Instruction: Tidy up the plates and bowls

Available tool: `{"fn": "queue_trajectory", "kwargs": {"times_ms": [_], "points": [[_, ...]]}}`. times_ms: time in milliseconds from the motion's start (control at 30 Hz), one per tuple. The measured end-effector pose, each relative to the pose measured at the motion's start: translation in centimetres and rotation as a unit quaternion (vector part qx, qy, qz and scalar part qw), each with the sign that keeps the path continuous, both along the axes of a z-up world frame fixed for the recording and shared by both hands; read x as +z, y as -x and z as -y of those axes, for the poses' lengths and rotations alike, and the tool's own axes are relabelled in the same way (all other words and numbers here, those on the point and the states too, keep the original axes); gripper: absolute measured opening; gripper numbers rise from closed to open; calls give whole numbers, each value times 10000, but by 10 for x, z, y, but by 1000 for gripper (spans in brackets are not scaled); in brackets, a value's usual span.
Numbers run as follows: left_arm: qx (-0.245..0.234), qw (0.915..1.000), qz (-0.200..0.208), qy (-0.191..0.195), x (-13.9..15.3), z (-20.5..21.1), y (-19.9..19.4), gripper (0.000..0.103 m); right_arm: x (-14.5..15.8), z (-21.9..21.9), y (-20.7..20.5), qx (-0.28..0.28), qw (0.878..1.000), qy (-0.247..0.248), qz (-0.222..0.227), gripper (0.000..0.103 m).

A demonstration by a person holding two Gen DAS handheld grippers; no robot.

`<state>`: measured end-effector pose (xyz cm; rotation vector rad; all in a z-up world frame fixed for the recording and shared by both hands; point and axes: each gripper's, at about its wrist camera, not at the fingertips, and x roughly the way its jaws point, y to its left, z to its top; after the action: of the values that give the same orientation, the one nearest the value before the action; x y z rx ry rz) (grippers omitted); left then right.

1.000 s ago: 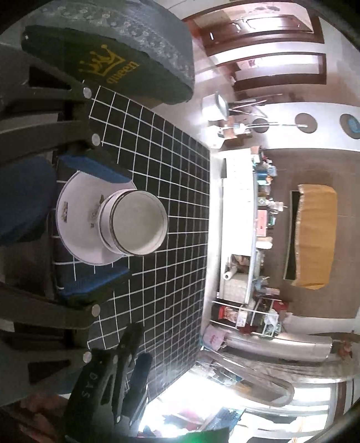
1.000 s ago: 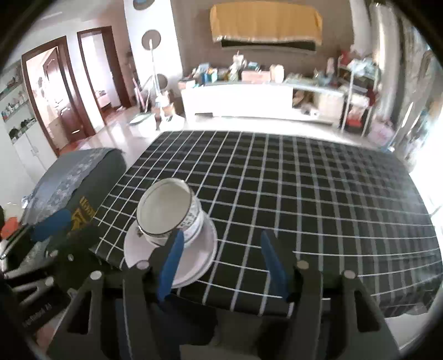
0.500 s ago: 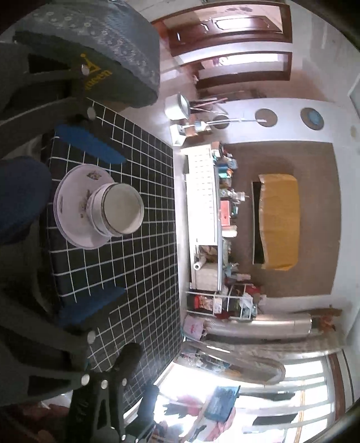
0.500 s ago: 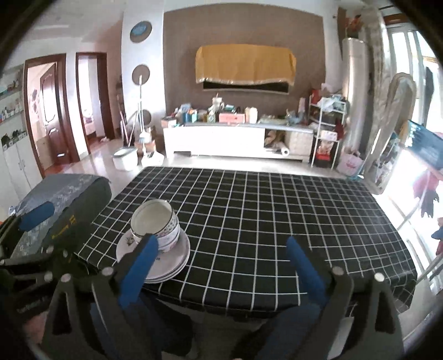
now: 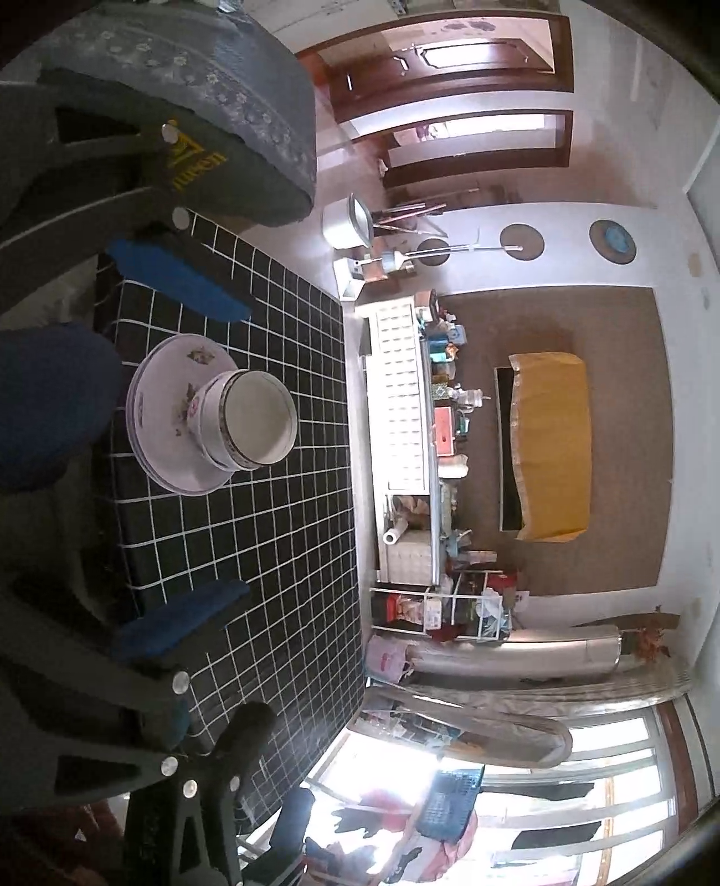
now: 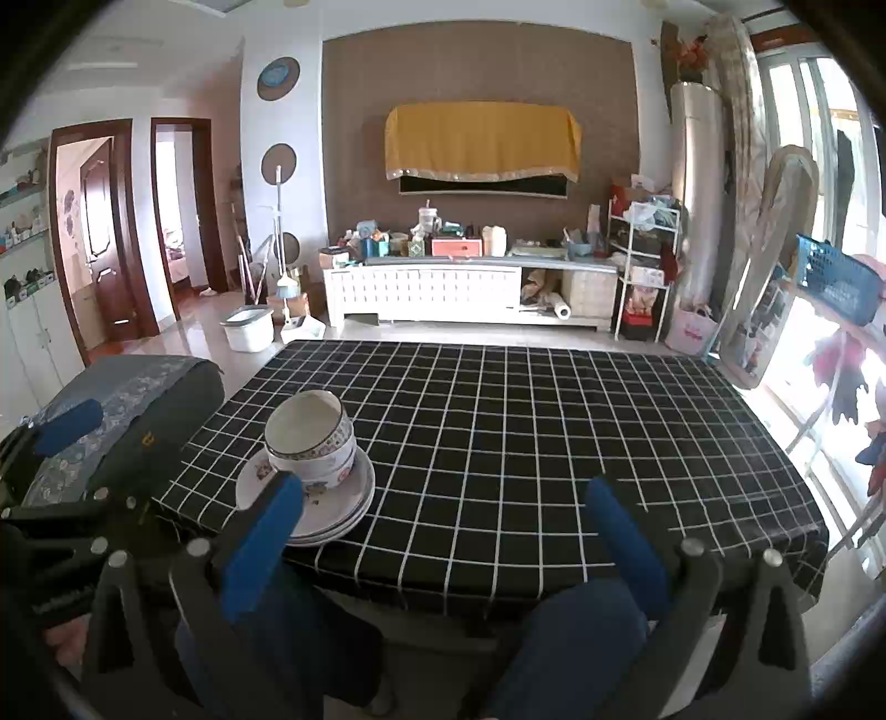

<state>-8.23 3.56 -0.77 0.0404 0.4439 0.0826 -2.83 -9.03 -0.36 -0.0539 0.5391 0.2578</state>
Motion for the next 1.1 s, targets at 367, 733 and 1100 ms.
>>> {"fn": "queue_trajectory", "kwargs": {"times_ms": [367, 733, 1100], "points": [[58, 10000, -10, 63, -3, -5, -4, 103, -2, 2, 2, -36, 10000, 1, 52, 103], [47, 10000, -84, 18, -5, -6, -7, 103, -4, -1, 3, 91, 10000, -23, 8, 103], [33, 9999, -97, 27, -6, -7, -7, 103, -6, -2, 4, 126, 9999, -40, -46, 103]]}}
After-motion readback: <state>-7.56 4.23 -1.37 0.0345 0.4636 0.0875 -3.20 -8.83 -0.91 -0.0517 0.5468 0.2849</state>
